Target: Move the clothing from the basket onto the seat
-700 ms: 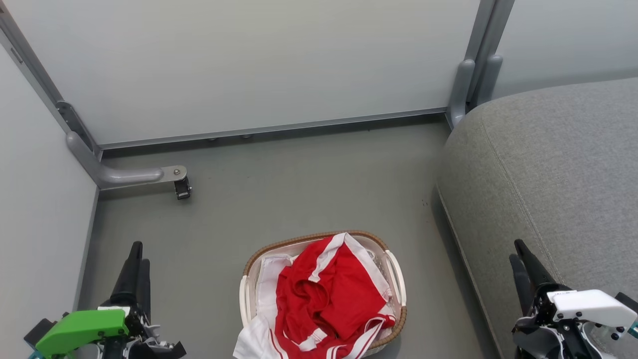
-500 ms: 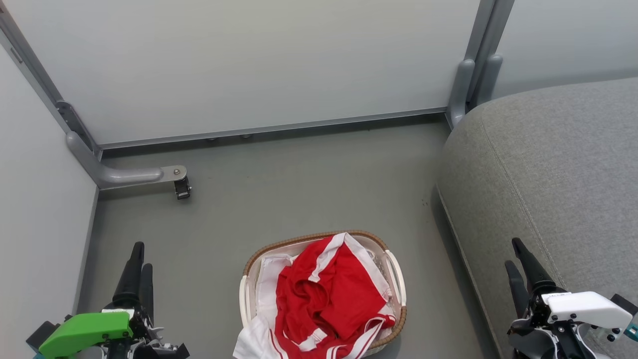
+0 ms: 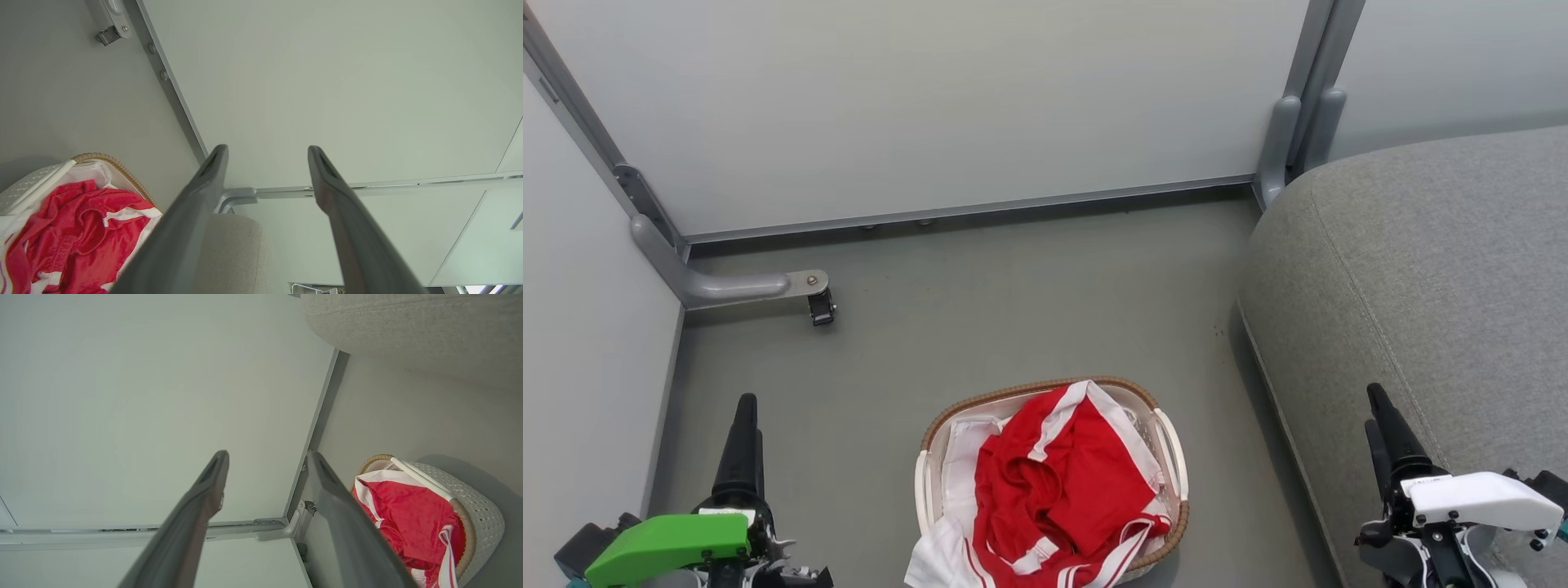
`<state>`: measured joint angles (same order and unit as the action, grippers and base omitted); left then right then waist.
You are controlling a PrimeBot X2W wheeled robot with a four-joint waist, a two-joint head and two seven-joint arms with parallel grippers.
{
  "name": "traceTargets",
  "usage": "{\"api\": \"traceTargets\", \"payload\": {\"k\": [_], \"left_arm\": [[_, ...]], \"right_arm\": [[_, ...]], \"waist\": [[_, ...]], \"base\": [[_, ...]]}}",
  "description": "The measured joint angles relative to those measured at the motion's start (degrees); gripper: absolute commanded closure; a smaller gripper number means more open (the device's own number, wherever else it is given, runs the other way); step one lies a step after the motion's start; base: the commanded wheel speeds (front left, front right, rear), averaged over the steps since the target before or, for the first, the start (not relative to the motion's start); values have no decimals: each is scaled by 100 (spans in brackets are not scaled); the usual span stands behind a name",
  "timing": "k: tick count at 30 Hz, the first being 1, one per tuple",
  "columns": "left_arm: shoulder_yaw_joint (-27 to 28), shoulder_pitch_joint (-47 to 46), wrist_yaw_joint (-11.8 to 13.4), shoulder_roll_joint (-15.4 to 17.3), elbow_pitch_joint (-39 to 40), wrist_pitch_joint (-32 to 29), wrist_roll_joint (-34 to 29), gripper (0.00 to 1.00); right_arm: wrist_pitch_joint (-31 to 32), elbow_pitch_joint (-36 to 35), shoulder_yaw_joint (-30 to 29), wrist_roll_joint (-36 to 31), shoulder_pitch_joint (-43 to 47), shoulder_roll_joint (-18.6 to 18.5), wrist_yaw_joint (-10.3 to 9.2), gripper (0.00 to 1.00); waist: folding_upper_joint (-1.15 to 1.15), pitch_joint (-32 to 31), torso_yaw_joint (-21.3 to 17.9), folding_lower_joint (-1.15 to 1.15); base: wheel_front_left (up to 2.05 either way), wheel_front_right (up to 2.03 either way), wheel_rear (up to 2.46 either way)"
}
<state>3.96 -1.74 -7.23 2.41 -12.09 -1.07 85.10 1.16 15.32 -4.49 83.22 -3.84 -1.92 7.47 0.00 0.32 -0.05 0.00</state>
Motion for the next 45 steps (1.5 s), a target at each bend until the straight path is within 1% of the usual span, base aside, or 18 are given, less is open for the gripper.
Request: {"api": "traceTargets", "payload": {"k": [2, 10, 18, 28, 34, 45], "left_arm": [[-8, 2, 0, 0, 47, 49, -164, 0], [-118, 84, -1, 1, 245, 224, -1163, 0], [-283, 153, 14, 2, 399, 401, -2101, 0], [-427, 254, 73, 4, 502, 581, -2986, 0], [-519, 324, 77, 4, 514, 694, -3530, 0], [-645, 413, 119, 7, 445, 872, -4236, 0]], "right_arm": [[-45, -26, -20, -176, 0, -2, 0, 0], [-230, -149, -40, -1000, 4, -14, 0, 0], [-386, -278, 7, -2028, 19, -22, 0, 0], [-577, -420, 160, -3030, 60, -31, 0, 0], [-684, -455, 215, -3438, 75, -35, 0, 0], [-877, -461, 276, -4318, 77, -45, 0, 0]], "waist": [[0, 2, -1, 0], [0, 17, 0, 0], [0, 29, 6, 0], [0, 40, 18, 0], [0, 41, 31, 0], [0, 41, 65, 0]], "base": [[0, 0, 0], [0, 0, 0], [0, 0, 0], [0, 0, 0], [0, 0, 0], [0, 0, 0]]}}
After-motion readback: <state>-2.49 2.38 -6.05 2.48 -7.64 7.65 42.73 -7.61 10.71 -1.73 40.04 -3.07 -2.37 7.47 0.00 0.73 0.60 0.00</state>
